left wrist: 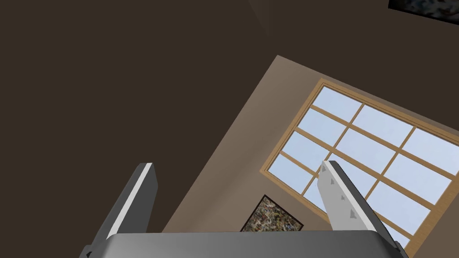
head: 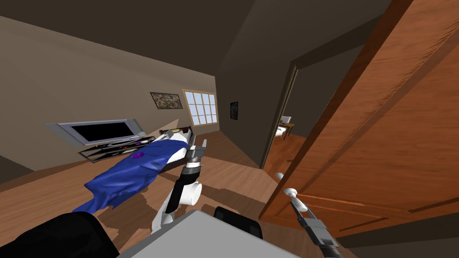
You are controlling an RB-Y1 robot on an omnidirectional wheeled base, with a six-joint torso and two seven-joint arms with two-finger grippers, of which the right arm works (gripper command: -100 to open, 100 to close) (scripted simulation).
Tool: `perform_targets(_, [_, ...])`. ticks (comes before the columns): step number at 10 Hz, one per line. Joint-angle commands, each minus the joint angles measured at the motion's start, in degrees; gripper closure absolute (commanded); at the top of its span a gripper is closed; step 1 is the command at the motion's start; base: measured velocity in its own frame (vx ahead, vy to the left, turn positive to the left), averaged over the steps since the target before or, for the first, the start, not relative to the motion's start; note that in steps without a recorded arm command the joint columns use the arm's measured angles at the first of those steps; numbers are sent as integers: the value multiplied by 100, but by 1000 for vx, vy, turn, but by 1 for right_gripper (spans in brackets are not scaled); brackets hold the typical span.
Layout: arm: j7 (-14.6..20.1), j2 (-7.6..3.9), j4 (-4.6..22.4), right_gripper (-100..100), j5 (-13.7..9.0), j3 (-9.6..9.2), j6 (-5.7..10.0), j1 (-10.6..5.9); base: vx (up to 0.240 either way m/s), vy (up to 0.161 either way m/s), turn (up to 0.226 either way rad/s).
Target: Pull the door open
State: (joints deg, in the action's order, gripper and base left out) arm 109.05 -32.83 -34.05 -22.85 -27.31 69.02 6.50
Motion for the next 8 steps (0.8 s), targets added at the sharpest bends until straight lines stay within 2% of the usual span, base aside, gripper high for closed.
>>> perform_targets(1, [56,-38,64,100,19,-36,130,29,-216,-95,143])
perform_targets(2, [84,-57,97,100,31,-61,199,46,-212,-70,140])
perform_targets(3, [66,-36,84,100,28,-51,147,13,-91,-25,30])
perform_targets(8, [171,-53,290,100,105,-88,376,20,-176,-72,150])
